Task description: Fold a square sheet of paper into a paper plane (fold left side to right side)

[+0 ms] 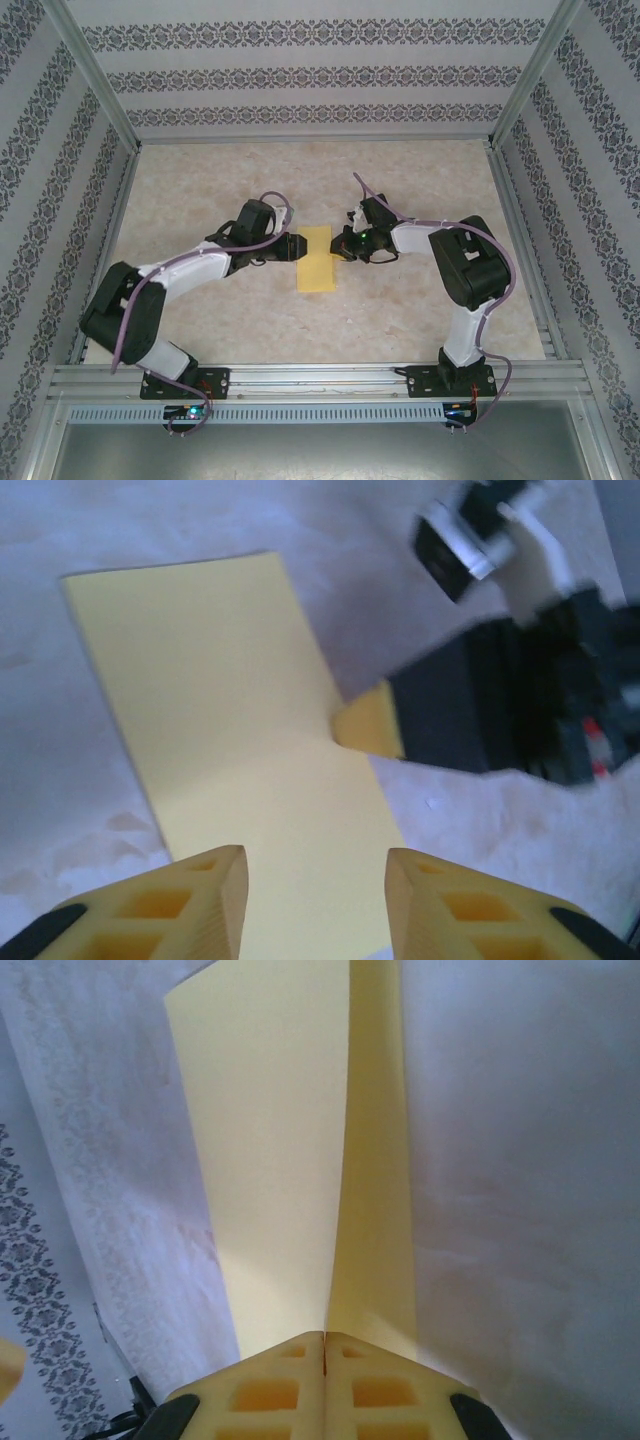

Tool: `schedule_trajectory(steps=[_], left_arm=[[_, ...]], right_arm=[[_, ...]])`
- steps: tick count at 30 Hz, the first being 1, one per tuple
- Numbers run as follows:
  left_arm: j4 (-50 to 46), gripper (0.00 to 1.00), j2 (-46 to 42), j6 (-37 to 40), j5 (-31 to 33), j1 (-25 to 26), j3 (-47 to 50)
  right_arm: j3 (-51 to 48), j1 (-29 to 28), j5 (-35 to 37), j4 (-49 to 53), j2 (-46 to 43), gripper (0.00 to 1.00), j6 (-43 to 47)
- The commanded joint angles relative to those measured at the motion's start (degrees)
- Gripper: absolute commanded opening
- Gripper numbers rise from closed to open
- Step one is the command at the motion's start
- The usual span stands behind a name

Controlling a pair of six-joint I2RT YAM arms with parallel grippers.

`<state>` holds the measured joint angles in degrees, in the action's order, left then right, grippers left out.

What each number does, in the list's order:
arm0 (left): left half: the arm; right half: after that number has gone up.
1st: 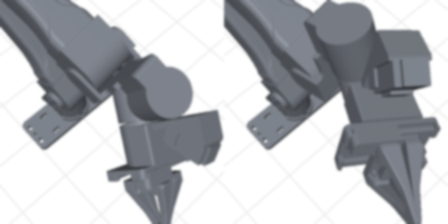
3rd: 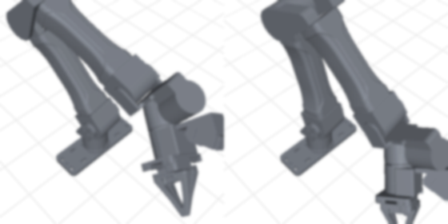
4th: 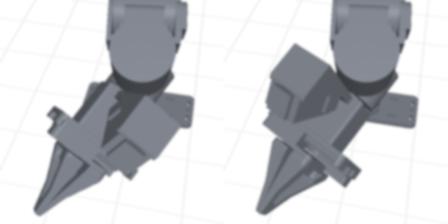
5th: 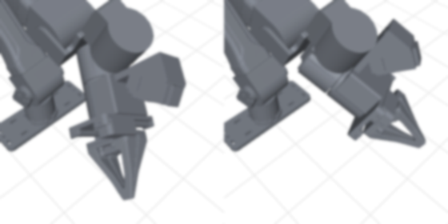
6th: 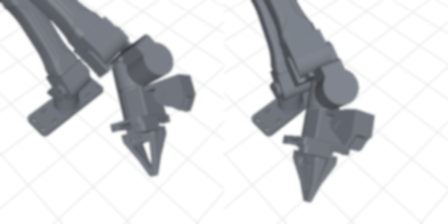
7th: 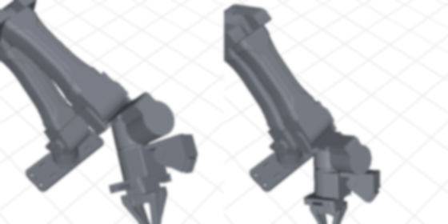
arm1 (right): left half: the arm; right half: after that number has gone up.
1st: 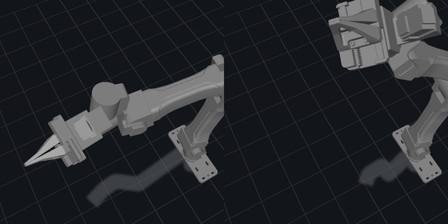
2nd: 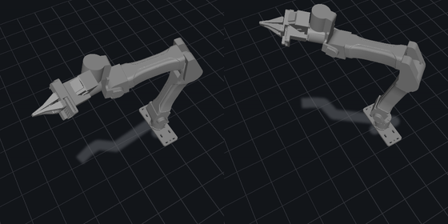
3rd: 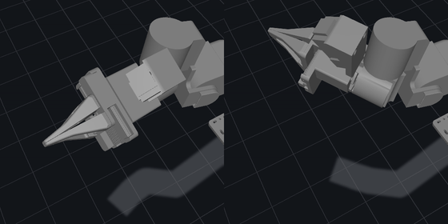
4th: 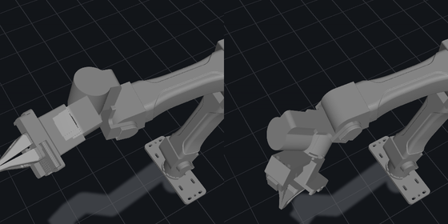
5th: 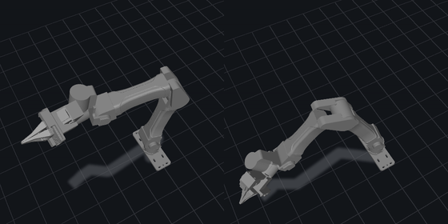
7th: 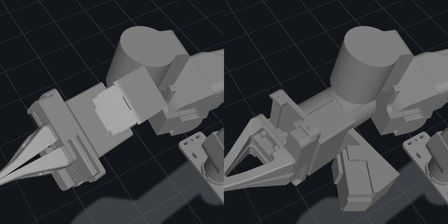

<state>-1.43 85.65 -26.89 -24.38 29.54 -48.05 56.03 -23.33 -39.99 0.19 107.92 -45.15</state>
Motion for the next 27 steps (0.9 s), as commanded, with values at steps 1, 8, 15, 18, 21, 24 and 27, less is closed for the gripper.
schedule_trajectory(steps=[1,8,15,18,21,24,27], left_arm=[[-5.49,0.46,-2.72,8.4,3.76,4.59,2.01],[-8.36,0.57,-1.8,14.57,11.99,15.11,1.2],[-13.45,0.67,5.85,17.29,23.84,23.14,-6.1],[-15.59,0.7,9.13,18.34,28.43,25.07,-8.96],[-17.42,0.72,12.41,18.89,32.2,26.3,-11.64],[-19.14,0.72,15.29,18.98,35.93,27.21,-14.1],[-20.13,0.71,17.3,18.73,38.4,27.46,-15.62]], right_arm=[[0.13,0.83,-1.55,1.22,-2.47,0.0,-2.02],[0.17,0.92,-1.59,2.01,-2.58,0.0,-2.0],[0.12,0.91,-1.06,2.51,-2.5,0.0,-1.87],[0.01,0.92,-0.88,2.55,-2.59,0.0,-1.79],[0.08,0.92,-0.97,2.58,-2.37,0.0,-1.65],[0.16,0.92,-0.97,2.54,-2.41,0.0,-1.7],[0.37,0.92,-0.88,2.6,-2.45,0.0,-1.7]])
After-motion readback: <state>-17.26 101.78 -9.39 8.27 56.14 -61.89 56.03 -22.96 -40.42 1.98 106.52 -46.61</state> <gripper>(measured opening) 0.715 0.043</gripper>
